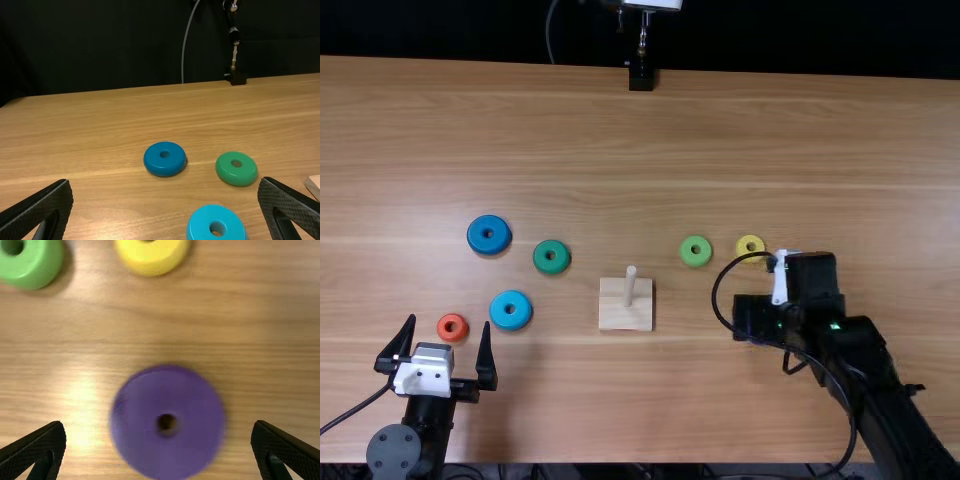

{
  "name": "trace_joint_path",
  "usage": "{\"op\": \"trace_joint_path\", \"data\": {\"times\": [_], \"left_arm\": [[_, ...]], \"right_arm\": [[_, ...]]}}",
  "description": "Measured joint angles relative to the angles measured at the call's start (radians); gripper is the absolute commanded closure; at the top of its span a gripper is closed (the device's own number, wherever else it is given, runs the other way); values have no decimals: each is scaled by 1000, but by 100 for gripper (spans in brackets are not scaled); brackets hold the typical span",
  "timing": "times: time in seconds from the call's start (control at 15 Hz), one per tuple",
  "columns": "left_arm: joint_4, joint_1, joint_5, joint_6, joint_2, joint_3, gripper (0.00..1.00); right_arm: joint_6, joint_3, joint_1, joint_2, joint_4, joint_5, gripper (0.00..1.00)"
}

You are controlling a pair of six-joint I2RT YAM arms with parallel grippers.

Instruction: Build the Hanoi tower: stack the rings onto the peg from bottom to top in this color order: purple, dark blue, light blue, dark green, light green, yellow, orange.

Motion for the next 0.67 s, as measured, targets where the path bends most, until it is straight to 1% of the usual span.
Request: {"op": "trace_joint_path", "data": {"times": [0.07,0.13,0.2,0.27,0.33,0.47,0.53,0.67], "left_arm": [[0,0,0,1,0,0,0],[0,0,0,0,0,0,0],[0,0,0,1,0,0,0],[0,0,0,0,0,0,0],[0,0,0,0,0,0,0],[0,0,0,1,0,0,0],[0,0,0,0,0,0,0],[0,0,-1,0,0,0,0]], "right_arm": [[23,0,19,16,-6,-4,0],[34,12,22,19,-20,-7,0],[43,32,21,19,-17,-6,0],[48,45,22,19,-11,0,0],[51,47,22,19,-8,16,0],[51,47,22,19,-9,66,0],[51,47,22,19,-12,80,0],[56,47,22,19,-18,94,0]]}}
